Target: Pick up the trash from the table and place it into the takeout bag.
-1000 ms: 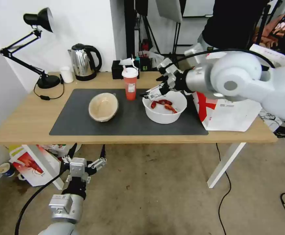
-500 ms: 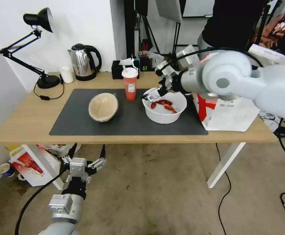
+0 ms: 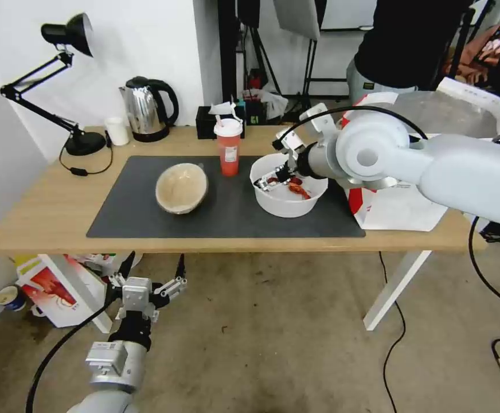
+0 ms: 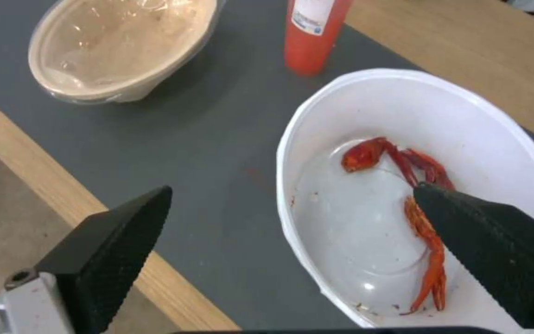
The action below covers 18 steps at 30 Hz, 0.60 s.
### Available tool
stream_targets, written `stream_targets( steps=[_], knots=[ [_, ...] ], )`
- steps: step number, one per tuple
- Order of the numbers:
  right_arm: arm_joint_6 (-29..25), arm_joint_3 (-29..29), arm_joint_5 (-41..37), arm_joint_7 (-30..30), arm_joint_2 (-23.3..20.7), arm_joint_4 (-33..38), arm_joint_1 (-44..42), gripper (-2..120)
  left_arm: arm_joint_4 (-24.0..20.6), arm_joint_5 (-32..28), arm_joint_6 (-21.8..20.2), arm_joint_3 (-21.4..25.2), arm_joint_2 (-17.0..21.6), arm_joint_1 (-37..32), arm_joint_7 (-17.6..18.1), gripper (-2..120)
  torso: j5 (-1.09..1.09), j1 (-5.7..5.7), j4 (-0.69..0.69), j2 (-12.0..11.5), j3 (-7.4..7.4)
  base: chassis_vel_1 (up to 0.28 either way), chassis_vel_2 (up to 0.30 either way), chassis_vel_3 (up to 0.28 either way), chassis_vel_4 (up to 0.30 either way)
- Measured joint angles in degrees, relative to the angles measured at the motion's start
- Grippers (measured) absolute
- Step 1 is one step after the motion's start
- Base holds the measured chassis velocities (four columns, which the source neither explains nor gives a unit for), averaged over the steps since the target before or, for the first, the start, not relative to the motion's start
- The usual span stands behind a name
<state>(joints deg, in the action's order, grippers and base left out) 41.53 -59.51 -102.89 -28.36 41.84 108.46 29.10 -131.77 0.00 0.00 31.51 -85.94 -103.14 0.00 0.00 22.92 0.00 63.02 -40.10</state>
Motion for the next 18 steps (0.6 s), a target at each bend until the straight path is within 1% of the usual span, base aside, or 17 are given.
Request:
stream_targets(
  steps=[5,10,18],
  knots=[
    [0.0,-0.3,-0.4,0.4,-0.5,0.2,0.0,100,0.0,0.0,0.0,0.0,0.0,0.0,0.0,100,0.00,0.00,0.00,0.0,0.00,0.000,0.000,0.000,0.000],
    [0.0,-1.5,-1.9,1.3,-1.8,0.7,2.0,100,0.0,0.0,0.0,0.0,0.0,0.0,0.0,100,0.00,0.00,0.00,0.0,0.00,0.000,0.000,0.000,0.000],
    [-0.1,-1.6,-2.4,1.8,-2.5,1.1,3.6,100,0.0,0.0,0.0,0.0,0.0,0.0,0.0,100,0.00,0.00,0.00,0.0,0.00,0.000,0.000,0.000,0.000]
  ],
)
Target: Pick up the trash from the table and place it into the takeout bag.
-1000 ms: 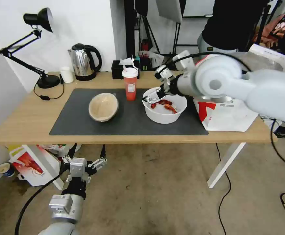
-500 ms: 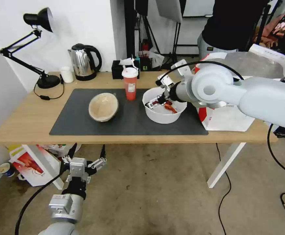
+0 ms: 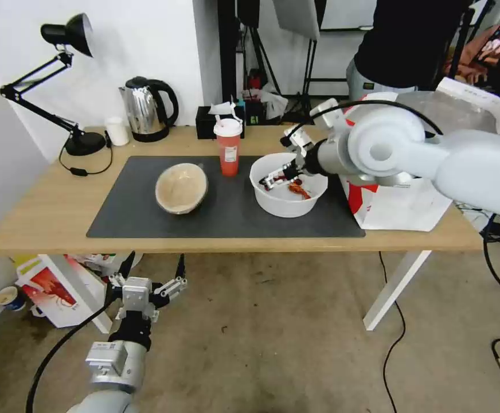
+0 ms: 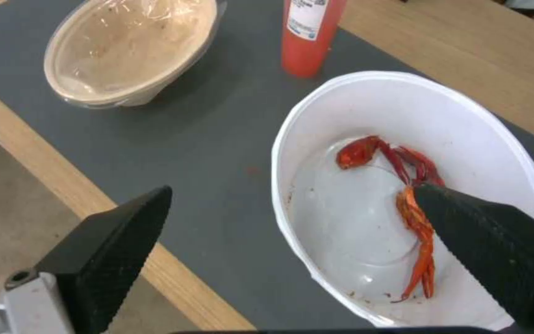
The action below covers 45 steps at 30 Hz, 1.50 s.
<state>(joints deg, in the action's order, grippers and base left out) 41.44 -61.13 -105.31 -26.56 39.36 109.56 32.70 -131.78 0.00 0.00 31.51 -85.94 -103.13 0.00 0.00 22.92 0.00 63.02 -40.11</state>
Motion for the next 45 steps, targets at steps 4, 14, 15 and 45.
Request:
stream_targets(
  steps=[4,14,15,45],
  knots=[
    [0.0,-0.1,0.1,-0.1,0.1,0.1,-0.2,100,0.0,0.0,0.0,0.0,0.0,0.0,0.0,100,0.00,0.00,0.00,0.0,0.00,0.000,0.000,0.000,0.000],
    [0.0,-0.1,0.1,-1.0,1.4,-0.4,-1.2,100,0.0,0.0,0.0,0.0,0.0,0.0,0.0,100,0.00,0.00,-0.01,0.0,0.00,0.000,0.000,0.000,0.000],
    [0.0,-0.1,0.1,-1.1,1.5,-0.5,-1.4,100,0.0,0.0,0.0,0.0,0.0,0.0,0.0,100,0.00,0.00,0.00,0.0,0.00,0.000,0.000,0.000,0.000],
    [0.0,-2.7,3.2,-0.8,5.9,-6.3,-3.3,100,0.0,0.0,0.0,0.0,0.0,0.0,0.0,100,0.00,0.00,0.00,0.0,0.00,0.000,0.000,0.000,0.000]
  ],
)
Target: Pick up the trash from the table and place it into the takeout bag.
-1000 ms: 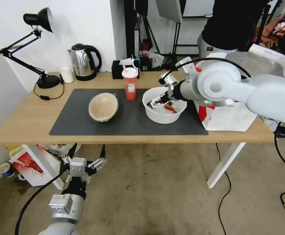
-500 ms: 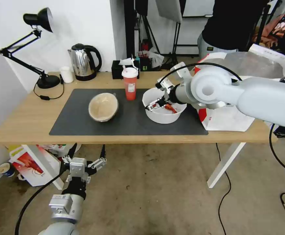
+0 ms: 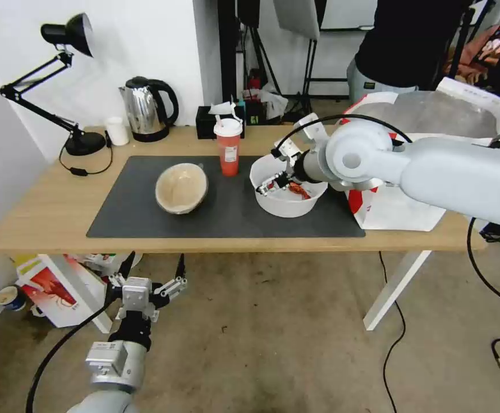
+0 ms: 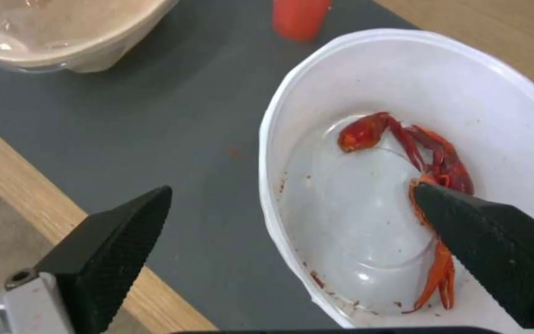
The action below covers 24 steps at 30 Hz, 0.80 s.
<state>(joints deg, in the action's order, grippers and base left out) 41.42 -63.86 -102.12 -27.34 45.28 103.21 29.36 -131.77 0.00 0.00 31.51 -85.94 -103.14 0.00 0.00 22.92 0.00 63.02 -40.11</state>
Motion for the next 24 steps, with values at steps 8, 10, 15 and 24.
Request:
stream_targets(
  steps=[8,10,15,24],
  knots=[
    [0.0,-0.3,0.7,0.1,0.6,-0.4,-0.5,100,0.0,0.0,0.0,0.0,0.0,0.0,0.0,100,0.01,0.00,0.00,0.0,0.00,0.000,0.000,0.000,0.000],
    [0.0,-0.5,0.8,0.1,0.7,-0.4,-0.4,100,0.0,0.0,0.0,0.0,0.0,0.0,0.0,100,0.00,0.00,0.00,0.0,0.00,0.000,0.000,0.000,0.000],
    [0.0,-0.7,1.2,0.3,0.7,-0.8,-0.3,100,0.0,0.0,0.0,0.0,0.0,0.0,0.0,100,0.00,0.00,0.00,0.0,0.00,0.000,0.000,0.000,0.000],
    [0.1,-1.2,3.6,1.9,1.0,-2.3,-1.7,100,0.0,0.0,0.0,0.0,0.0,0.0,0.0,100,0.00,0.00,0.00,0.0,0.00,0.000,0.000,0.000,0.000]
  ],
)
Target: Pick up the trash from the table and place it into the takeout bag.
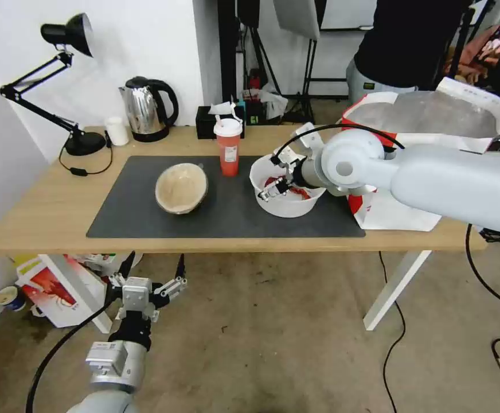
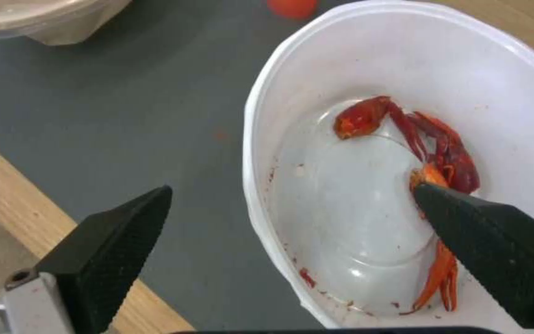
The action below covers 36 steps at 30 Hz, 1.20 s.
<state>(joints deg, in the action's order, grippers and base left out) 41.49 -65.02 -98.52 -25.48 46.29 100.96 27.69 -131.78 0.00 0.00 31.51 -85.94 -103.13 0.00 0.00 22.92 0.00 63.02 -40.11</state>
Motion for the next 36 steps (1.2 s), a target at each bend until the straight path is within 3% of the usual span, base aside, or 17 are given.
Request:
stream_targets(
  steps=[26,36],
  knots=[
    [0.0,-0.3,0.3,1.1,0.7,0.2,-1.7,100,0.0,0.0,0.0,0.0,0.0,0.0,0.0,100,0.00,0.00,0.00,0.0,0.00,0.000,0.000,0.000,0.000],
    [0.0,0.0,0.9,4.8,0.9,-1.9,-2.6,100,0.0,0.0,0.0,0.0,0.0,0.0,0.0,100,0.00,0.00,0.00,0.0,0.00,0.000,0.000,0.000,0.000]
  ],
)
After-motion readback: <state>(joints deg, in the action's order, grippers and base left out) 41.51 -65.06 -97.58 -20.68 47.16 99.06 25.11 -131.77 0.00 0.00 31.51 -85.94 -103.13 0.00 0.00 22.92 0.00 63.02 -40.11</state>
